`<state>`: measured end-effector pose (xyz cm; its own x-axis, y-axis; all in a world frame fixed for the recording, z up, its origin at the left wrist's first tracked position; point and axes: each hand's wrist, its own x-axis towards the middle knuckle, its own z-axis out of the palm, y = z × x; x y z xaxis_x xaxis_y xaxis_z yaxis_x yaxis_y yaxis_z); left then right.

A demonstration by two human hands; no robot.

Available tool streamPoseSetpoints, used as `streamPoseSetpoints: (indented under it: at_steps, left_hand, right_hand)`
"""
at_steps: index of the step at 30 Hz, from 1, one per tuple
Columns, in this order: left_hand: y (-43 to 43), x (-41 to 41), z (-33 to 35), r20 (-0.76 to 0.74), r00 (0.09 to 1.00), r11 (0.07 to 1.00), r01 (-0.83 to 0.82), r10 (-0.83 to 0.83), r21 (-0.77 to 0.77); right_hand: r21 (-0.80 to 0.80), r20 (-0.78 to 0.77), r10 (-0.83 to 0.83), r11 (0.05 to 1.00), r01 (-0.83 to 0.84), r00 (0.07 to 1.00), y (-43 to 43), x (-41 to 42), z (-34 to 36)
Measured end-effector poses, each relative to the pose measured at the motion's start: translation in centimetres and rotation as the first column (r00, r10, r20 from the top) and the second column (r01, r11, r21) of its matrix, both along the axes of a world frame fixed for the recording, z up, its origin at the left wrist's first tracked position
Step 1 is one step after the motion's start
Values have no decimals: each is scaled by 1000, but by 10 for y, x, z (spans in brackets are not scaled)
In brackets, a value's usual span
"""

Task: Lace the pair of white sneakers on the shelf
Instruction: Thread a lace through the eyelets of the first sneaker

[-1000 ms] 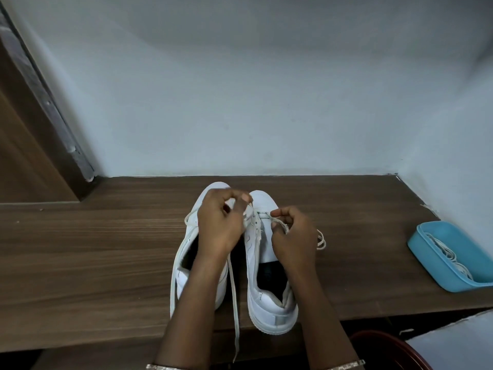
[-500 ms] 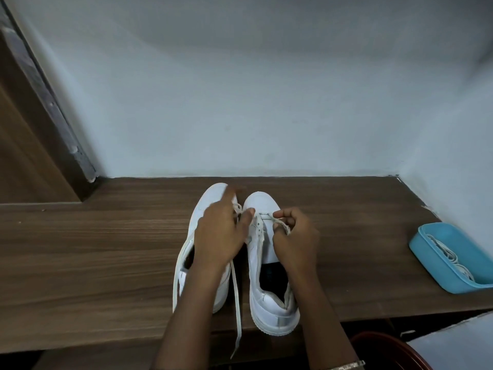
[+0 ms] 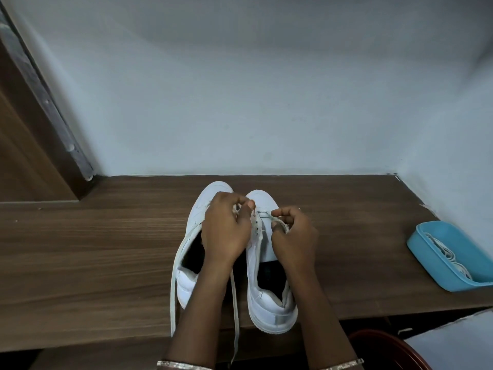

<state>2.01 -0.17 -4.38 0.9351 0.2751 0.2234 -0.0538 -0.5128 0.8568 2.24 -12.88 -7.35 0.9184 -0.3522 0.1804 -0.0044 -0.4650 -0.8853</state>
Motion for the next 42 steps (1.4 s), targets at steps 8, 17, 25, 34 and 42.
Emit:
streamPoseSetpoints:
  at_steps: [8, 17, 25, 34, 42]
  left_hand:
    - [10, -8, 44, 376, 925, 590, 338, -63, -733]
    - [13, 0, 5, 133, 988, 920, 119, -74, -373]
    - [-13, 0, -13, -149, 987, 807, 34, 67, 589]
    - [-11, 3, -14, -105, 991, 880, -18, 77, 475]
    - [27, 1, 44, 74, 975, 552, 180, -208, -814]
  right_hand:
    - [27, -36, -1, 1000, 2, 999, 2, -2, 4]
    - [41, -32, -9, 999, 10, 999, 3, -2, 4]
    - [48, -38, 5, 999, -3, 999, 2, -3, 6]
    - [43, -33, 16, 999, -15, 999, 1, -4, 4]
    - [1, -59, -5, 1000, 5, 998, 3, -4, 3]
